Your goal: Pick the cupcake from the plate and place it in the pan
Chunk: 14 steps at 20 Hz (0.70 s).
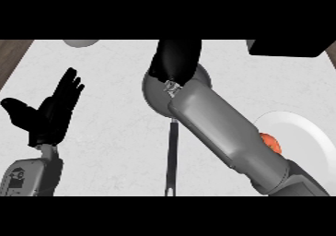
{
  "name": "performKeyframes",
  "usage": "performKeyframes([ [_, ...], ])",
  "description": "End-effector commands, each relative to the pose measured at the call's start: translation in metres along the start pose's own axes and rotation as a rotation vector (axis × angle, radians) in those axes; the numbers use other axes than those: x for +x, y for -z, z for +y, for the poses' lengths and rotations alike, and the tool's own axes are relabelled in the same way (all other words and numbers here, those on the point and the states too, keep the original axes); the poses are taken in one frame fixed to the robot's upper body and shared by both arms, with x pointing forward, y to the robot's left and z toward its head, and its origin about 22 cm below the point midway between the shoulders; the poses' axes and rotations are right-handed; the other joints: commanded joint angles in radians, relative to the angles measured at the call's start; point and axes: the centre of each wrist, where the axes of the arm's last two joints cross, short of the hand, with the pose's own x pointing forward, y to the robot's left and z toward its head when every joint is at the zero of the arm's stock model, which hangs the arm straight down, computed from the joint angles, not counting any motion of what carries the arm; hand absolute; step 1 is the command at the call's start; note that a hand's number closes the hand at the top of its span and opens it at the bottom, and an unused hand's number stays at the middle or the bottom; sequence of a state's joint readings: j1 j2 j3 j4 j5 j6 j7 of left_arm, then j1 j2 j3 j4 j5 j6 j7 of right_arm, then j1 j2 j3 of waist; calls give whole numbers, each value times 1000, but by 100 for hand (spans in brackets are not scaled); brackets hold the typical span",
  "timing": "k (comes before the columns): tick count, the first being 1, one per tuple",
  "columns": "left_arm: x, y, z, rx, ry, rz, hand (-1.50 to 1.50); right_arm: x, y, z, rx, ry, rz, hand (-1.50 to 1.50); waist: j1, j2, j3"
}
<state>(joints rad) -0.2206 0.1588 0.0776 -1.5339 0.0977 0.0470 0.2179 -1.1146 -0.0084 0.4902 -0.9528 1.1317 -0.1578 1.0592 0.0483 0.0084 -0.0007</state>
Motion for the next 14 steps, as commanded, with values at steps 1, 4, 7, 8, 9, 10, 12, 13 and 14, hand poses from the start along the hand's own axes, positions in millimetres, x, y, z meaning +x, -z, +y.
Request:
performKeyframes([
  [1,9,-2,11,8,-3,-3,0,-15,10,29,-15,105,89,150,-3,2,1],
  [4,-10,-15,5,5,-29,2,0,-44,16,56,17,129,36,150,-20,0,1],
  [7,9,-7,-20,2,-15,-19,0,-48,7,80,42,136,26,150,0,3,1],
  [8,-2,1,-10,3,0,-2,0,-60,5,94,50,116,31,150,-4,7,1],
  [9,9,-6,-6,-2,-9,-9,0,-66,11,98,61,117,36,150,2,6,1],
  [10,4,-8,-11,7,-19,0,0,-71,9,105,81,112,42,150,0,5,1],
  [12,16,-8,3,-11,-5,-6,0,-71,19,105,98,69,74,150,10,6,1],
  [13,4,-5,-7,-25,-1,-38,0,-77,21,110,120,35,119,150,25,15,1],
  [14,2,-7,-11,-15,-15,-13,0,-83,17,114,149,115,162,150,16,11,1],
])
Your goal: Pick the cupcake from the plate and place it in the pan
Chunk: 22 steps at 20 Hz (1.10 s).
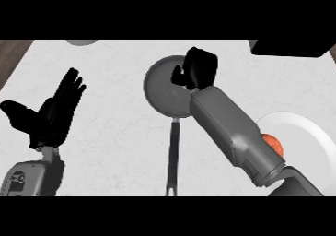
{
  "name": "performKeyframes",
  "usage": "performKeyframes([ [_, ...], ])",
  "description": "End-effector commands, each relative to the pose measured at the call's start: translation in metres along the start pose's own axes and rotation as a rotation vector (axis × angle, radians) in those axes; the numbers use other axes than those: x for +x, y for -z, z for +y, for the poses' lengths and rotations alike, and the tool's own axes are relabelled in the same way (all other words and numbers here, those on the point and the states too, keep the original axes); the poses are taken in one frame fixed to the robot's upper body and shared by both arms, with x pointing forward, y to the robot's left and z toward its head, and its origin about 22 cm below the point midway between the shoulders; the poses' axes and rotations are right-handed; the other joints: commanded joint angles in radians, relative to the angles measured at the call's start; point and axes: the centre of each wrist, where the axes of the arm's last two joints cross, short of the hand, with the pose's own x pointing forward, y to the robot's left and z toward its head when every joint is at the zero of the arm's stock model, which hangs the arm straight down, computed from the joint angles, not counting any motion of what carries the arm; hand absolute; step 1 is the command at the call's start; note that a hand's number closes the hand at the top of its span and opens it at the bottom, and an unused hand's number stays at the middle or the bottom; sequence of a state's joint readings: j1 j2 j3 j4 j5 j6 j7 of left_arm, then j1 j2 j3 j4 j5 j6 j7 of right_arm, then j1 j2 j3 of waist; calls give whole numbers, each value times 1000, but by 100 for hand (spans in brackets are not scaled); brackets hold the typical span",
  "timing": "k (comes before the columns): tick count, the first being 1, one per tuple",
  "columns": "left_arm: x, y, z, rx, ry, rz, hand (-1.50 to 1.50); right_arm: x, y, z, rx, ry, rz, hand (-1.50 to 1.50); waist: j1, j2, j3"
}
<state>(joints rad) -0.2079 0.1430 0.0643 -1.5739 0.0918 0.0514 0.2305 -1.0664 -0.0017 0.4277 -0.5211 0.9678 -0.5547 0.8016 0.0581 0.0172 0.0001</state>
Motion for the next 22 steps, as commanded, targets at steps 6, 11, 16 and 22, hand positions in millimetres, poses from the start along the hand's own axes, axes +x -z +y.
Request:
performKeyframes([
  [6,2,4,3,-14,-2,-8,0,-43,4,29,159,145,216,-150,6,4,1],
  [11,3,7,20,24,9,-2,0,-44,10,25,89,271,151,-150,-12,1,1],
  [16,-5,-3,9,33,17,6,0,-60,-6,30,-50,514,165,-150,-15,-6,2],
  [22,-4,-6,8,63,-16,32,0,-89,-19,18,-64,786,184,-150,-74,-21,2],
])
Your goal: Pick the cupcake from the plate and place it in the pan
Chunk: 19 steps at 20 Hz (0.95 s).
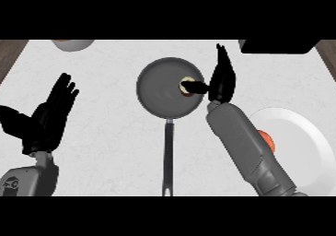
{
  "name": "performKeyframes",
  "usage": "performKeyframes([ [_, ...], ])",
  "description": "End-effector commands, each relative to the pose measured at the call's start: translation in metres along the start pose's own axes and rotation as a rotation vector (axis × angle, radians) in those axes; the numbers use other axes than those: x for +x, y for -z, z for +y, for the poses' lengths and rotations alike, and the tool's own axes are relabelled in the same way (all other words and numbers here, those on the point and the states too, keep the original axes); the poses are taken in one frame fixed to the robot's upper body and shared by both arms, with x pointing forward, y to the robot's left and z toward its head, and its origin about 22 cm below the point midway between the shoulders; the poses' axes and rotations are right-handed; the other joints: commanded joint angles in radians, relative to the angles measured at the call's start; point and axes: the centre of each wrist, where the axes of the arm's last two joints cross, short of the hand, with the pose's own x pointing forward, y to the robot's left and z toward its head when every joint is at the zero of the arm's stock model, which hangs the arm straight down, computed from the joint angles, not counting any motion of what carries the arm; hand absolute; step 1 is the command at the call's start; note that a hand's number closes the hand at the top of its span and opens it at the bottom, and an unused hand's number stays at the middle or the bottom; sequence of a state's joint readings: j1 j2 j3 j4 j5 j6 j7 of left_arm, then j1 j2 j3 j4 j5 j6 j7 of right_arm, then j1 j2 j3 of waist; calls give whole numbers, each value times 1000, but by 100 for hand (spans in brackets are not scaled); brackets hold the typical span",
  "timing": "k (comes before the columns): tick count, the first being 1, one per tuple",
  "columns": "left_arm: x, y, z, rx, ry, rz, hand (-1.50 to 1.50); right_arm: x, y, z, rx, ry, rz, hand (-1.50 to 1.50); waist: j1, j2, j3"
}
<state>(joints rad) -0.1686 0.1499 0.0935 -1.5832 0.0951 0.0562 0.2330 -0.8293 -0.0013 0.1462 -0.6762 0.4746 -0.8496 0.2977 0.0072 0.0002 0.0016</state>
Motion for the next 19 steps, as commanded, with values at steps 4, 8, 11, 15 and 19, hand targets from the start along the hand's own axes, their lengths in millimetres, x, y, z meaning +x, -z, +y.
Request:
performKeyframes([
  [4,4,5,10,52,4,21,0,-34,-36,-40,48,241,-59,-150,-41,-9,-1],
  [8,3,-16,7,36,10,7,0,-55,-62,-76,111,363,-73,-150,-38,-14,-1],
  [11,-2,-22,31,22,7,7,0,-74,-86,-110,116,335,-93,-150,-27,-9,-2],
  [15,14,4,2,27,8,2,0,-72,-109,-127,92,331,-96,-150,-15,-2,-2],
  [19,-2,-6,29,10,12,-17,0,-81,-119,-124,64,290,-93,-150,-10,-1,-2],
])
